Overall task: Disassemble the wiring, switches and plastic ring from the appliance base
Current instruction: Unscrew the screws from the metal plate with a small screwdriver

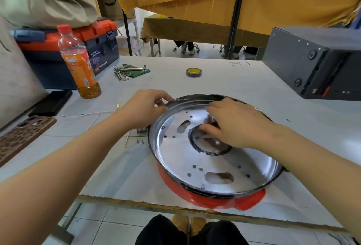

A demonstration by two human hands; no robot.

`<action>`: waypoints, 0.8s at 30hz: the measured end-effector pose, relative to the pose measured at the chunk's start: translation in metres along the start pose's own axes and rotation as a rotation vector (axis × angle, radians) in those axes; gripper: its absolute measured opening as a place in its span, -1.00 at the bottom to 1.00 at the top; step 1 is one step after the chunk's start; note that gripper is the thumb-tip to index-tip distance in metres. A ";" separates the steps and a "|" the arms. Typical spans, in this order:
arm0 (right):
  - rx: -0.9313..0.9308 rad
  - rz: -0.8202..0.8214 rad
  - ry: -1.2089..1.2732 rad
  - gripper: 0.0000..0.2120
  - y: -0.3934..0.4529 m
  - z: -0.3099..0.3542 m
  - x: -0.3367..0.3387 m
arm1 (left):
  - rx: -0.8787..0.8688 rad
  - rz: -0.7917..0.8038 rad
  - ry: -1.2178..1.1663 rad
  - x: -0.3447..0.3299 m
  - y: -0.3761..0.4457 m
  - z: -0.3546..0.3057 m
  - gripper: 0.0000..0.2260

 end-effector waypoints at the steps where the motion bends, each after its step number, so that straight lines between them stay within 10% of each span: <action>1: 0.015 0.025 0.092 -0.56 0.004 0.005 -0.003 | -0.005 0.015 -0.009 -0.001 0.000 -0.001 -0.78; 8: 0.000 0.394 0.301 0.16 0.000 0.021 -0.036 | -0.038 0.241 -0.006 0.013 -0.006 0.002 -0.70; 24: -0.016 0.341 0.348 0.14 -0.002 0.013 -0.039 | -0.553 0.313 0.580 0.026 -0.003 -0.036 -0.85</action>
Point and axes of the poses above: each hand's wrist, its own y-axis towards the middle knuckle, its own x-axis out of the back of the hand, z = x × y, the point moved 6 cm from there along y, towards the middle knuckle, and after that the axes turned 12 degrees about -z, right-handed, at the moved point
